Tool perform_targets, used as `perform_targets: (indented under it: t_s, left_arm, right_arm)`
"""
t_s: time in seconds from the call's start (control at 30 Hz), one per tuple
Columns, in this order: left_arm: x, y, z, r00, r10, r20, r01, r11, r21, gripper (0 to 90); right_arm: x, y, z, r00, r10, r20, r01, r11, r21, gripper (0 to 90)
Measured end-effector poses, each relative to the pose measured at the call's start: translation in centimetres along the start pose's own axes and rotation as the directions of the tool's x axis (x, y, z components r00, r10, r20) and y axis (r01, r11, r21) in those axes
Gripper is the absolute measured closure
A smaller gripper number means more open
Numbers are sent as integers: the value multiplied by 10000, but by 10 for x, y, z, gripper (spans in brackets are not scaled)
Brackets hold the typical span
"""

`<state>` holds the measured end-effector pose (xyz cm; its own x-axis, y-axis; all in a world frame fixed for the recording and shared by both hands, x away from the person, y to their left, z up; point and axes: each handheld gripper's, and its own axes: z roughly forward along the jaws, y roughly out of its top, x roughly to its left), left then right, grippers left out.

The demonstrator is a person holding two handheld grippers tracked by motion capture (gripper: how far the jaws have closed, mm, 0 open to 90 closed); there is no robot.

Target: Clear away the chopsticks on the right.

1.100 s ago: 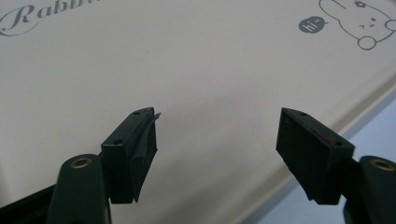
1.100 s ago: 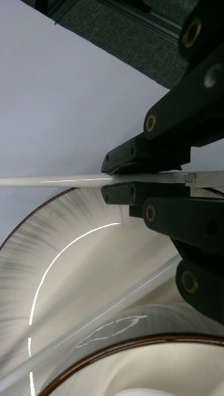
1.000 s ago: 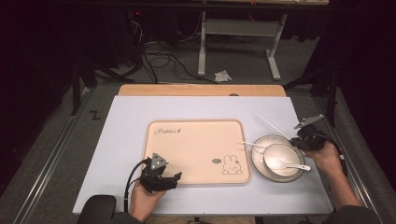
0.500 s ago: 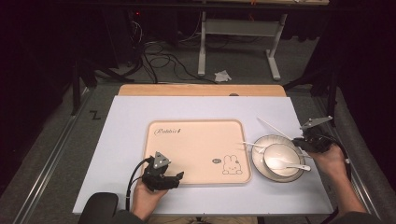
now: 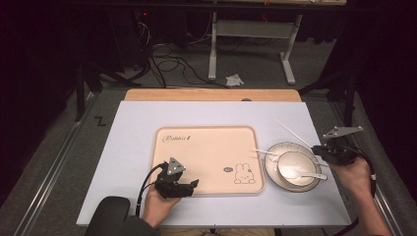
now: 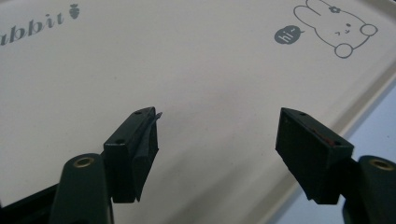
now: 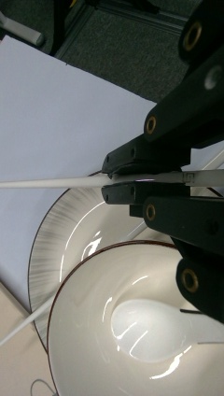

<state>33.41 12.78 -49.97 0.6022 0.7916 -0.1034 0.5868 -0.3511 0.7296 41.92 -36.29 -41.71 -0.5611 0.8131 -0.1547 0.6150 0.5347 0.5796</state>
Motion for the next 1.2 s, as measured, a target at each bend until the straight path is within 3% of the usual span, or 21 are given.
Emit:
perform_targets:
  t_s: [0.43, 0.6, 0.73, 0.87, 1.2]
  left_arm:
    - [-4, 6, 8, 9995, 261, 201, -261, 9997, 19, 306]
    - [-6, 8, 10, 9990, 355, 277, -356, 9994, 37, 308]
    - [-7, 9, 11, 9986, 435, 304, -437, 9990, 65, 309]
    - [-7, 10, 11, 9987, 423, 291, -423, 9991, 14, 309]
    - [-7, 9, 9, 9987, 487, 125, -487, 9988, -13, 308]
  right_arm:
    - [11, -10, -22, 9990, 441, 90, -435, 9975, -548, 859]
    - [22, -13, -30, 9990, 442, 79, -435, 9962, -757, 858]
    - [37, -11, -36, 9983, 538, -246, -562, 9922, -1110, 858]
    - [57, -5, -39, 9980, 254, -573, -326, 9910, -1295, 858]
    - [81, 5, -33, 9917, -59, -1283, -137, 9884, -1515, 858]
